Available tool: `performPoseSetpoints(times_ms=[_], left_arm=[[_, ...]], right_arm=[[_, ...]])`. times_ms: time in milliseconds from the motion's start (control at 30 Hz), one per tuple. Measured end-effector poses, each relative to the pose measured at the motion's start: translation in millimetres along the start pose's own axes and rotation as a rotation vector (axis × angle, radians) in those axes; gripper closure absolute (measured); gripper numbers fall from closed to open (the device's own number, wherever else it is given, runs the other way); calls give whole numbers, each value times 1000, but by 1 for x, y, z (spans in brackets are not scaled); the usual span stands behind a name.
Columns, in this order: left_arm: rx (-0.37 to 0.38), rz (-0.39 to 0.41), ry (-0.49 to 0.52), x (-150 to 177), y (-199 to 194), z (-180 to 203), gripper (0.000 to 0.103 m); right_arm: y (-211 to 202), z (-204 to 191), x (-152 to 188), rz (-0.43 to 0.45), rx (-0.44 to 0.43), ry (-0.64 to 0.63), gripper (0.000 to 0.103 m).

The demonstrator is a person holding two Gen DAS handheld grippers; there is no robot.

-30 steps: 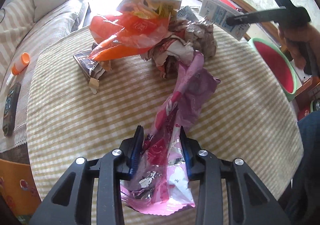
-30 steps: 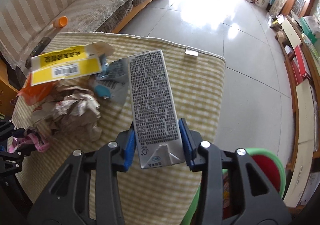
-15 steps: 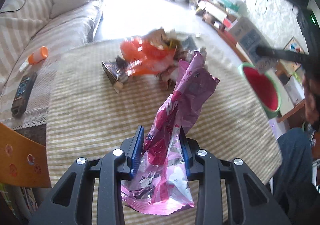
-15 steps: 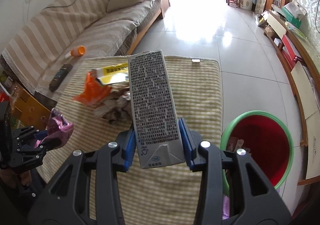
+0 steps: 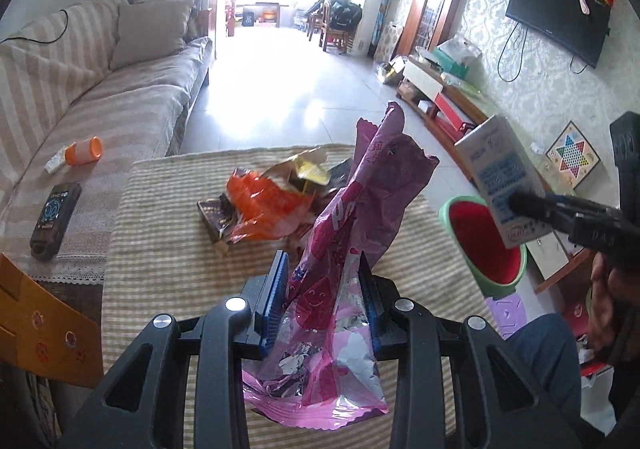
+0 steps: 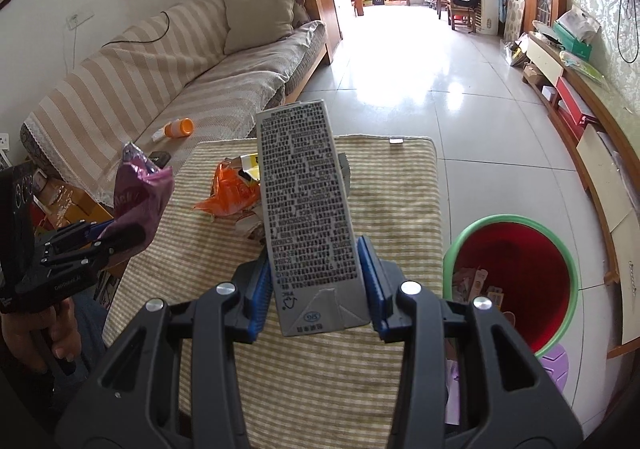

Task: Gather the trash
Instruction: 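Lift and carry the pink bag and milk carton over the red bucket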

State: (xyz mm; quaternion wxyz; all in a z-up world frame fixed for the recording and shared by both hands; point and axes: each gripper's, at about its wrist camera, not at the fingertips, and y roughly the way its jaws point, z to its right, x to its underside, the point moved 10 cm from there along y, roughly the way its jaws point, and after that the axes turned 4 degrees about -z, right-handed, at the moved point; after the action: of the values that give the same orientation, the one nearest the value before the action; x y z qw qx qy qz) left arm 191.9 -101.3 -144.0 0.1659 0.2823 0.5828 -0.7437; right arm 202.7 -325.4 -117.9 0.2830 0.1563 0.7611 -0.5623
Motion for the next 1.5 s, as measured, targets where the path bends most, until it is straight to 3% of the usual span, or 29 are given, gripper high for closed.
performPoseSetpoints(times_ms=[333, 600, 1067, 1500], left_arm=[[4, 27, 41, -23, -3, 33, 72], [49, 10, 47, -39, 12, 65, 72], [202, -37, 90, -69, 71, 178, 72], [307, -138, 149, -63, 145, 274, 70]], right_arm=[[-18, 18, 7, 45, 7, 48, 64], [-30, 50, 5, 75, 22, 89, 64], [-43, 151, 17, 106, 80, 240, 64], [-27, 228, 45, 82, 120, 373, 64]])
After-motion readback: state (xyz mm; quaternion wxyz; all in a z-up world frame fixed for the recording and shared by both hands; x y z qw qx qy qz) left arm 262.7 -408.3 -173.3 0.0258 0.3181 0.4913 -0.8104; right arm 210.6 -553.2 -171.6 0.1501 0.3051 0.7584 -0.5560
